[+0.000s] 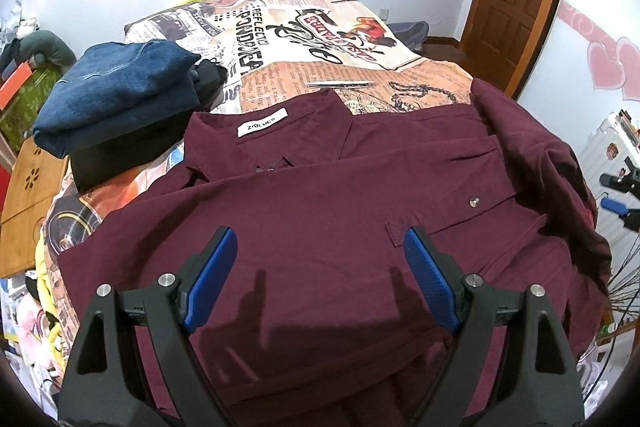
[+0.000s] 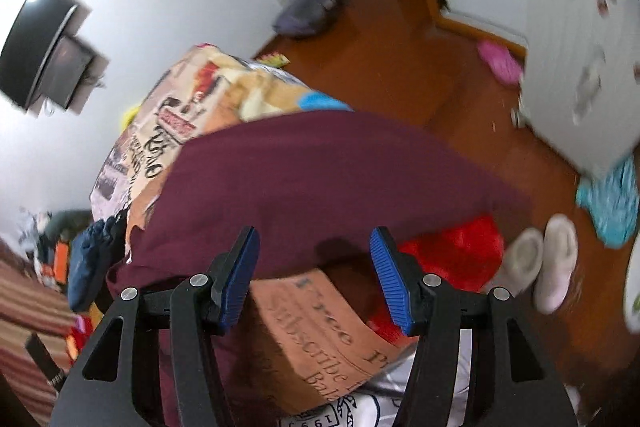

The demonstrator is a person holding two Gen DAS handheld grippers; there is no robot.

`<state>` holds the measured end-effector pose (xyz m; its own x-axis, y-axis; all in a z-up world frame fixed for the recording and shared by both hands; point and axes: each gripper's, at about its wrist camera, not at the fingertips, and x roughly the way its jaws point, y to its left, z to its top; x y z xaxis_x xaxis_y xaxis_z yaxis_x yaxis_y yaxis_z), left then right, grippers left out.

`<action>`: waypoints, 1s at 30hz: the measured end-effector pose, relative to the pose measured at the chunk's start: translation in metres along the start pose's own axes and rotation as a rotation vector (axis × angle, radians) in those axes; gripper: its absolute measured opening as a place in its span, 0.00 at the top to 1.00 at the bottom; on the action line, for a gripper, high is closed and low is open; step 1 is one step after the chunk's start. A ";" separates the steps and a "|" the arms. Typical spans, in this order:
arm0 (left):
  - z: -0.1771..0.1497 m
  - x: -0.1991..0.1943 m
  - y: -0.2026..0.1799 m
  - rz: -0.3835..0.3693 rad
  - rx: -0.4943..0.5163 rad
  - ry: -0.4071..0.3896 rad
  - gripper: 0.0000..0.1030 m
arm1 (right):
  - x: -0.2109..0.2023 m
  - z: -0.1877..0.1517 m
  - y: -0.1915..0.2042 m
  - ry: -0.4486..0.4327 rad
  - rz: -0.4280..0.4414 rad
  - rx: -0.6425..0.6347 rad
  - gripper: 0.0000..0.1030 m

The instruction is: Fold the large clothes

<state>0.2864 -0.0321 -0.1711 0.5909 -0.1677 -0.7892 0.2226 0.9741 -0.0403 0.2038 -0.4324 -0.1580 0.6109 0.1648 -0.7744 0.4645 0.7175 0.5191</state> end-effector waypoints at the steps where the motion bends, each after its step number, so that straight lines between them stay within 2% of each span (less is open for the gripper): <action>1: 0.000 0.000 0.000 0.001 0.000 0.002 0.17 | 0.005 -0.002 -0.007 0.013 0.007 0.032 0.47; 4: 0.000 0.001 0.000 0.005 -0.004 0.005 0.17 | 0.017 -0.002 -0.024 0.038 0.033 0.120 0.47; 7: 0.001 0.003 0.002 0.011 -0.010 0.010 0.17 | 0.028 0.004 -0.033 0.040 0.096 0.217 0.45; 9: 0.000 0.004 0.003 0.014 -0.013 0.010 0.17 | 0.028 0.009 -0.033 0.019 0.105 0.230 0.45; 12: 0.000 0.004 0.006 0.021 -0.015 0.011 0.17 | 0.033 0.018 -0.022 -0.011 0.081 0.191 0.53; 14: 0.000 0.004 0.007 0.030 -0.015 0.009 0.17 | 0.039 0.023 -0.014 -0.018 0.051 0.146 0.74; 17: -0.001 0.002 0.010 0.034 -0.021 0.002 0.17 | 0.039 0.031 0.003 -0.040 0.031 0.072 0.83; 23: 0.003 -0.008 0.025 0.043 -0.056 -0.026 0.17 | -0.006 0.056 0.062 -0.165 0.075 -0.133 0.86; 27: 0.003 -0.021 0.038 0.051 -0.083 -0.062 0.17 | -0.044 0.064 0.125 -0.243 0.135 -0.305 0.86; 30: 0.003 -0.032 0.049 0.058 -0.104 -0.089 0.17 | -0.071 0.057 0.187 -0.271 0.216 -0.455 0.86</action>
<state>0.2809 0.0206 -0.1459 0.6680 -0.1185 -0.7346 0.1070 0.9923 -0.0627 0.2837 -0.3483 0.0150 0.8318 0.2033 -0.5166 0.0251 0.9159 0.4007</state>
